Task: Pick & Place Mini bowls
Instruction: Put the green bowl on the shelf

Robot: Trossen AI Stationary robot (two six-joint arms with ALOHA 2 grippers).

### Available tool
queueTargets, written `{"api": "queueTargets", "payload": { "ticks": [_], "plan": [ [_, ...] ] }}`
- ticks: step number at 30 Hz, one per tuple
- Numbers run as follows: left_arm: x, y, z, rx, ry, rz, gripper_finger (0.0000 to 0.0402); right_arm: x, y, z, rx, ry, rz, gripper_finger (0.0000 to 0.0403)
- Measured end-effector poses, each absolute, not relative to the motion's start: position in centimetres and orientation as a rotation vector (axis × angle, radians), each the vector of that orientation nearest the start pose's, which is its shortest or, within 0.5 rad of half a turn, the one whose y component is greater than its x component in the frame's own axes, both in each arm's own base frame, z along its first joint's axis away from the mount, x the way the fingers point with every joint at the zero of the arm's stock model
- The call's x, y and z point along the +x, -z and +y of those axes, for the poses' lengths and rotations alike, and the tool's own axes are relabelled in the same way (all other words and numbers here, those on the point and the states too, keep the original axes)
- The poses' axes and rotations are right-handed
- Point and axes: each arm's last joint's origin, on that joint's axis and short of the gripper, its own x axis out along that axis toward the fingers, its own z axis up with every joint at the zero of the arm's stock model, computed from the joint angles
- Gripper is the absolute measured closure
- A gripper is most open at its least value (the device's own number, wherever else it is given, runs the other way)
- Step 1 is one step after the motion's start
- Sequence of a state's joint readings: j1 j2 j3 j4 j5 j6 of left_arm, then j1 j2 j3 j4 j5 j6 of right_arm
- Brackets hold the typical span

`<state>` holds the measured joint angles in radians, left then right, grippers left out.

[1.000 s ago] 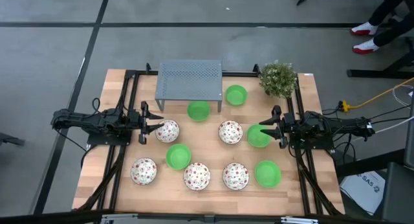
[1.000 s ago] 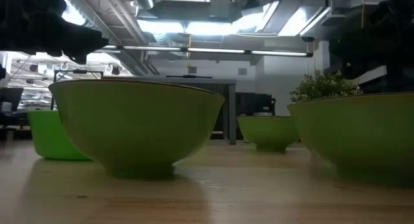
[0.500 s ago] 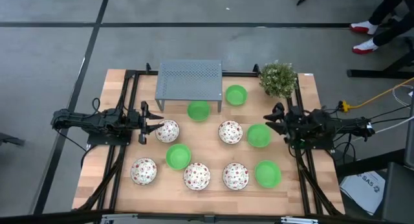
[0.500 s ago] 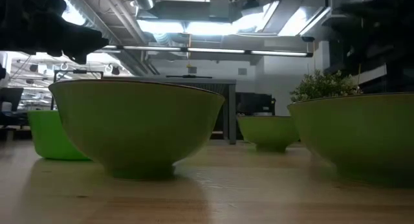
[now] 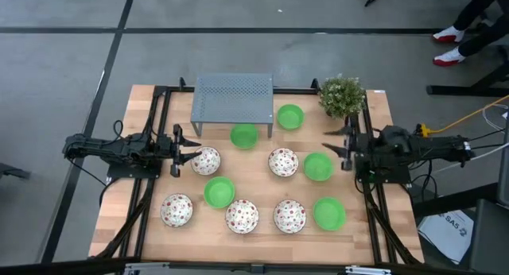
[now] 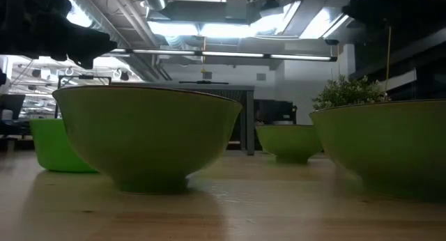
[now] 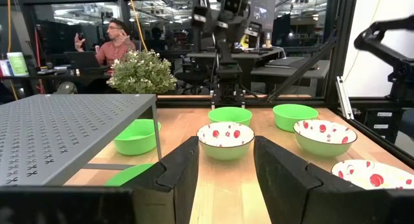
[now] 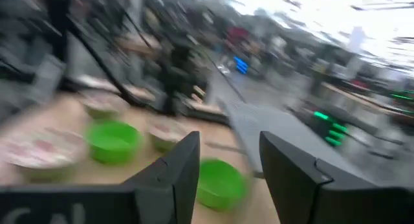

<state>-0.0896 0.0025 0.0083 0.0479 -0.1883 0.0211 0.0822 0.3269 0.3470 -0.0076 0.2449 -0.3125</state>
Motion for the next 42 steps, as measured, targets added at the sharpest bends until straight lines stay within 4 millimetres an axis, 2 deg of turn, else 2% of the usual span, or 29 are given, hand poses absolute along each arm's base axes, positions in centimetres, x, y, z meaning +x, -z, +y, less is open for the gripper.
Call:
{"api": "queueTargets", "payload": {
  "ticks": [7,17,24,28,35,42],
  "plan": [
    [9.7,-17.1,-0.3,0.014,-0.100,-0.052,0.0258,14.5,-30.0,-0.2,-0.412,0.381,0.189,0.0243],
    [9.7,-17.1,-0.3,0.014,-0.100,-0.052,0.0258,21.6,-33.7,0.1,-0.470,0.485,0.325,0.0243],
    [9.7,-17.1,-0.3,0.014,-0.100,-0.052,0.0258,26.0,-34.0,0.2,-0.525,0.555,0.457,0.0243],
    [9.7,-17.1,-0.3,0.014,-0.099,-0.052,0.0258,27.9,-33.2,0.4,-0.539,0.544,0.505,0.0243],
    [9.7,-17.1,-0.3,0.014,-0.099,-0.052,0.0258,29.8,-31.4,0.6,-0.558,0.532,0.549,0.0243],
    [9.7,-17.1,-0.3,0.014,-0.099,-0.052,0.0258,30.7,-30.1,0.6,-0.574,0.537,0.595,0.0243]
  ]
}}
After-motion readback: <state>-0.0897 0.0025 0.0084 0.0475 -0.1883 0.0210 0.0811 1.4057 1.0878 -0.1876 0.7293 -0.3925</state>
